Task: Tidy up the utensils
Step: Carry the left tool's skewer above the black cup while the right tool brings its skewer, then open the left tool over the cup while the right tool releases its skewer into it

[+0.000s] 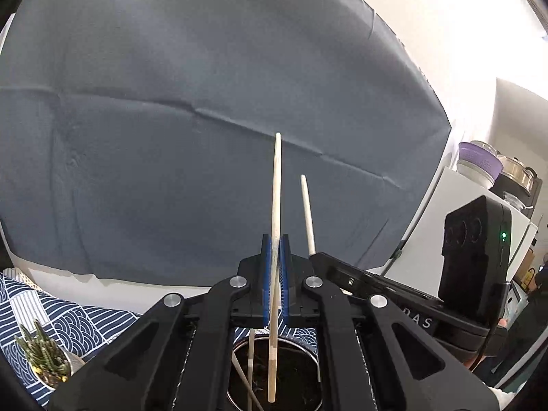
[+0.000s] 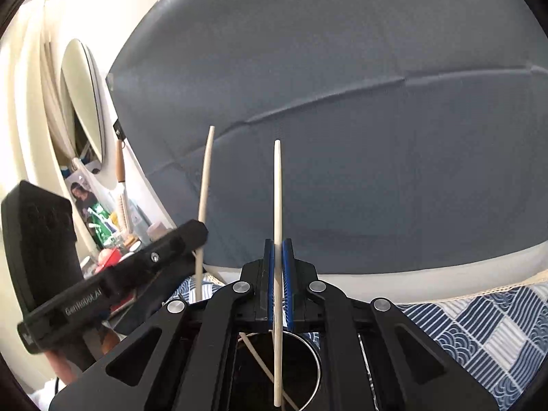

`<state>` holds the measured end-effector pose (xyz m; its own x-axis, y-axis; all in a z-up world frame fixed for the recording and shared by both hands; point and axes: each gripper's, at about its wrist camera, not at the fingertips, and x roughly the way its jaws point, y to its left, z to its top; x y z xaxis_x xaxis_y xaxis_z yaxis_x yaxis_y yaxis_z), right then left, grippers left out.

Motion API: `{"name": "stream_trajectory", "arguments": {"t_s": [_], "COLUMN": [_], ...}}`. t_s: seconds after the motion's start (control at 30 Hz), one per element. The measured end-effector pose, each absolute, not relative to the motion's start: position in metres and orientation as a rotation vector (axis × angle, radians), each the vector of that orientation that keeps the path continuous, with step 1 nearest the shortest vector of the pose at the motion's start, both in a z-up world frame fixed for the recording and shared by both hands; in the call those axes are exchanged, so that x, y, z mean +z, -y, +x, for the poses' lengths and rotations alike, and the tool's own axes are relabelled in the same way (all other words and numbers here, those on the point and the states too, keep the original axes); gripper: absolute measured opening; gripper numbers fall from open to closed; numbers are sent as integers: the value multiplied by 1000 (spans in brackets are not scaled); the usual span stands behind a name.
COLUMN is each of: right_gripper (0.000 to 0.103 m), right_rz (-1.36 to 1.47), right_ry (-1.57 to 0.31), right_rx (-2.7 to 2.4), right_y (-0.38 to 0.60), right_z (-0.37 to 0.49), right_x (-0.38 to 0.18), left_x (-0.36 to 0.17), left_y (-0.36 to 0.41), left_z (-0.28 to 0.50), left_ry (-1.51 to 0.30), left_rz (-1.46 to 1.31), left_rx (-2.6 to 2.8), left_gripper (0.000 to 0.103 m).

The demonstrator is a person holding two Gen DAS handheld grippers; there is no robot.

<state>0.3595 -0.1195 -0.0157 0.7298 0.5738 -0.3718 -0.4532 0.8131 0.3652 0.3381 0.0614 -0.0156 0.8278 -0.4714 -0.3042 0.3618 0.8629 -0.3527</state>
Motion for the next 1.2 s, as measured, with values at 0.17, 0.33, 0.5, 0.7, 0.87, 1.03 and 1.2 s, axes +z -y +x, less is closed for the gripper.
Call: {"name": "stream_trajectory", "arguments": {"t_s": [0.17, 0.33, 0.5, 0.7, 0.87, 1.03, 1.2], "right_gripper": [5, 5, 5, 5, 5, 9, 36], "right_rz": [296, 261, 181, 120, 89, 69, 48], "right_ry": [-504, -549, -589, -637, -663, -677, -654], "right_rx": [547, 518, 518, 491, 494, 484, 454], "right_y": [123, 120, 112, 113, 115, 118, 126], "right_z": [359, 358, 343, 329, 319, 310, 300], "right_x": [-34, -46, -57, -68, -72, -66, -52], "left_x": [-36, -61, -80, -80, -79, -75, -69], "left_y": [-62, -61, -55, -60, -62, -63, -65], "left_z": [338, 338, 328, 314, 301, 290, 280], "left_ry": [-406, -425, -464, -506, -529, -553, -560], "left_rz": [-288, -310, -280, -242, -189, -166, -125], "left_rx": [-464, -476, -473, -451, -430, -420, -408], "left_gripper": [5, 5, 5, 5, 5, 11, 36]}}
